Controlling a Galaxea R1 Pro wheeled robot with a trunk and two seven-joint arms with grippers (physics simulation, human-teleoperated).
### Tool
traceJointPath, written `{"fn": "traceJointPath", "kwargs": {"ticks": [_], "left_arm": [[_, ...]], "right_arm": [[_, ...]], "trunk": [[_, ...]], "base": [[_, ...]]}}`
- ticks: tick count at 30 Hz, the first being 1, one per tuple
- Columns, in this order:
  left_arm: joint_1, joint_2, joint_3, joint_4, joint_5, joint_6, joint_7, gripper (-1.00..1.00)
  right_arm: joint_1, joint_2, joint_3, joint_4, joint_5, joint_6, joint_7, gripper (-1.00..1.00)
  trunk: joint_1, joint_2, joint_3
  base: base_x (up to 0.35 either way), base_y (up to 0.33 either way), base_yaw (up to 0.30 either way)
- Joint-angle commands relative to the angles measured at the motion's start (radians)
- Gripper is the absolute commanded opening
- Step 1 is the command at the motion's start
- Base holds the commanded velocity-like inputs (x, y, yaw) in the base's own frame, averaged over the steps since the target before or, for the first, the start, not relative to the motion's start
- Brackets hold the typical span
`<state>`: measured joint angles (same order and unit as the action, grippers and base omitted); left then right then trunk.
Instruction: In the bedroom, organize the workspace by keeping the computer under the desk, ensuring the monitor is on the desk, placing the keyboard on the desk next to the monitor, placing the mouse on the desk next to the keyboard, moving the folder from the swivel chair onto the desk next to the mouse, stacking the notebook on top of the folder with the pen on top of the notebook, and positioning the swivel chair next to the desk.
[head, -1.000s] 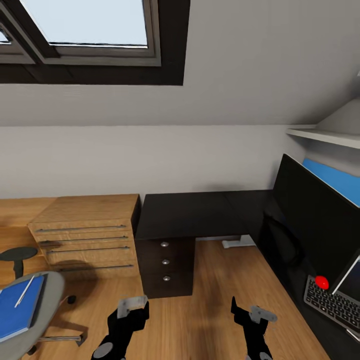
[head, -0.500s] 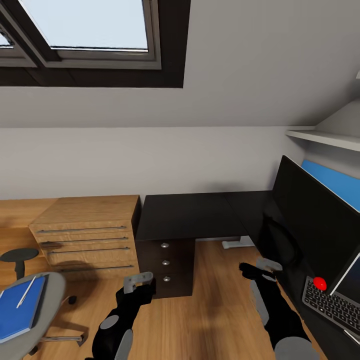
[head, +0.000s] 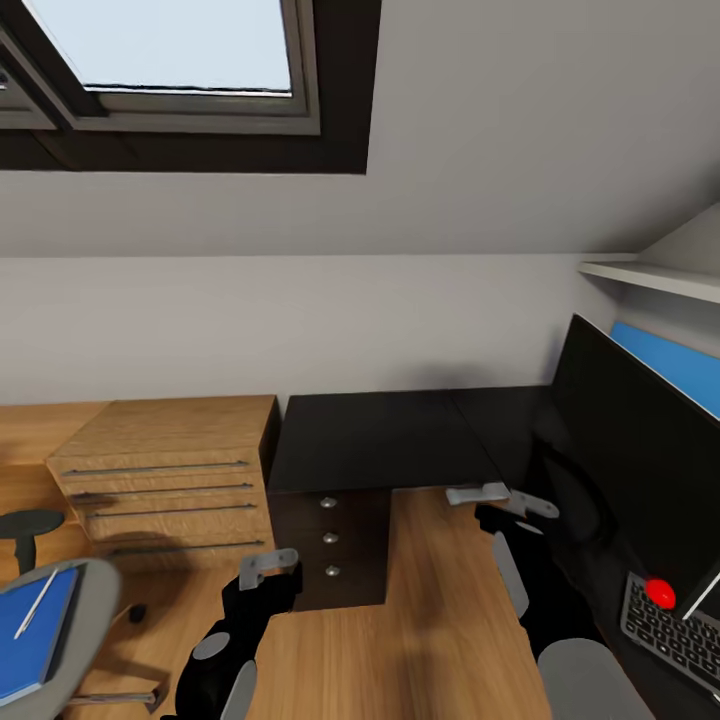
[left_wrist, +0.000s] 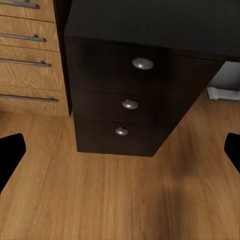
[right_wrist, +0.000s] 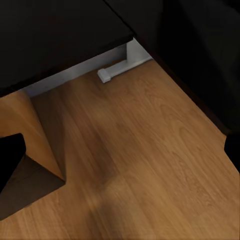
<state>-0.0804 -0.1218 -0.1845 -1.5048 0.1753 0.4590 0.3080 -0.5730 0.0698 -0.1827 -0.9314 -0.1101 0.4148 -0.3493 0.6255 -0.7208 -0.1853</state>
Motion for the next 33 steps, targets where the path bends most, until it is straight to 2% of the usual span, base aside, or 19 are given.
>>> {"fn": "traceJointPath", "kwargs": {"ticks": [1,8,12,13,22,25,30,33], "left_arm": [[-0.001,0.000,-0.002,-0.001,0.010,0.003,0.009,1.00],[-0.001,0.001,-0.003,-0.001,0.010,0.004,0.009,1.00],[-0.001,0.001,-0.004,0.000,0.012,0.004,0.009,1.00],[-0.001,0.001,-0.004,0.000,0.012,0.004,0.009,1.00],[-0.001,-0.001,-0.004,0.001,0.015,0.004,0.009,1.00],[-0.001,-0.001,-0.004,0.001,0.015,0.004,0.009,1.00],[-0.001,-0.001,-0.004,0.002,0.015,0.004,0.009,1.00],[-0.001,-0.001,-0.004,0.002,0.015,0.004,0.009,1.00]], "right_arm": [[-0.001,0.000,-0.001,-0.002,-0.010,0.001,-0.005,1.00],[0.001,-0.006,0.000,0.004,-0.001,-0.005,-0.001,1.00],[0.001,-0.012,0.002,0.015,0.002,-0.056,0.000,1.00],[0.000,-0.014,0.002,0.045,0.004,-0.096,0.000,1.00],[0.000,-0.017,0.005,0.109,0.006,-0.169,0.000,1.00],[-0.001,-0.040,0.005,0.159,0.004,-0.224,0.000,1.00],[-0.001,-0.051,0.010,0.175,0.002,-0.318,0.000,1.00],[-0.001,-0.051,0.011,0.175,0.001,-0.343,-0.002,1.00]], "trunk": [[0.001,-0.001,-0.002],[0.001,-0.001,-0.002],[0.001,-0.001,-0.002],[0.001,-0.001,-0.002],[0.001,-0.001,-0.002],[0.001,-0.001,-0.002],[0.001,-0.001,-0.002],[0.001,-0.001,-0.002]], "base": [[0.314,0.000,0.000],[0.320,0.000,0.000],[0.322,0.000,0.000],[0.322,0.000,0.000],[0.321,0.000,0.000],[0.322,0.000,0.000],[0.322,0.000,0.000],[0.322,0.000,0.000]]}}
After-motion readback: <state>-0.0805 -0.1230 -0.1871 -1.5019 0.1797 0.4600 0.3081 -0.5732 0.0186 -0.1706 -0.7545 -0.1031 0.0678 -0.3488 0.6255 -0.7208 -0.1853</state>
